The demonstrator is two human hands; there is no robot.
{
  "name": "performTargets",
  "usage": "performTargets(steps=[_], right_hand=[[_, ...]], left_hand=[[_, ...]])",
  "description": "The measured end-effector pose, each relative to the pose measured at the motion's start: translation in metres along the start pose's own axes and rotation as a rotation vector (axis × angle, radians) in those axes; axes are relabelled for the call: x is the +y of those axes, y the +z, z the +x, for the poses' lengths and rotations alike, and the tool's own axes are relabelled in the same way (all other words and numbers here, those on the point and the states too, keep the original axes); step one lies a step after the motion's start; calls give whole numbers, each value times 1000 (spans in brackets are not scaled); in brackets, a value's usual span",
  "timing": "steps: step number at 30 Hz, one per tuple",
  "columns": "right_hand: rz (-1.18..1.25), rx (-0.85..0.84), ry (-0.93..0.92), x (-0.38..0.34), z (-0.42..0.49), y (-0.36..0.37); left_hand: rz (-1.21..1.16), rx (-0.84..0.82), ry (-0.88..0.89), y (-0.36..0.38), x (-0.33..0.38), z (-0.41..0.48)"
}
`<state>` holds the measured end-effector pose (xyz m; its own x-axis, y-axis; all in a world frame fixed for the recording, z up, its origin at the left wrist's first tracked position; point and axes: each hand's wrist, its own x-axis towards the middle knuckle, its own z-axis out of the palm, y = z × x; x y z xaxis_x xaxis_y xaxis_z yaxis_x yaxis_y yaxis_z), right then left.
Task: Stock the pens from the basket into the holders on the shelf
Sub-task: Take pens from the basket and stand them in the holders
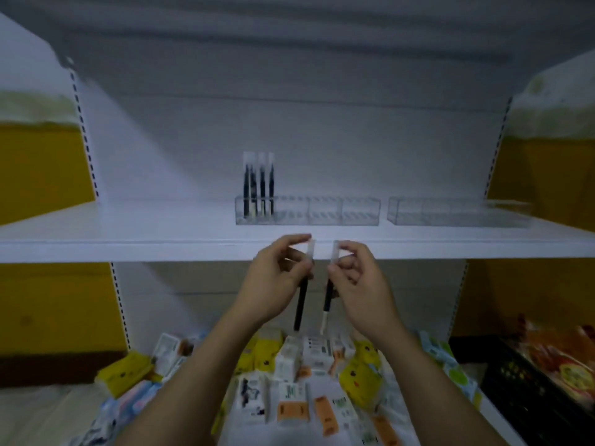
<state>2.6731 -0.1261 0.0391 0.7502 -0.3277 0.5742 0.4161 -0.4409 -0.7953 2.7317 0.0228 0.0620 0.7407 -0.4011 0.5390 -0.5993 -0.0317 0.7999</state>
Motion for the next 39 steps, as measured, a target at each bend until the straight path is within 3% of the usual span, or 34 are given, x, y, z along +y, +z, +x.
performTargets(steps=[22,27,39], right_hand=[[25,82,-255,-88,178,61],[-2,130,-277,-82,198,77],[-20,154,-199,-62,223,75]], left_hand=[[233,258,262,-103,58,153],[371,289,312,-109,49,173],[363,283,330,-105,26,200]])
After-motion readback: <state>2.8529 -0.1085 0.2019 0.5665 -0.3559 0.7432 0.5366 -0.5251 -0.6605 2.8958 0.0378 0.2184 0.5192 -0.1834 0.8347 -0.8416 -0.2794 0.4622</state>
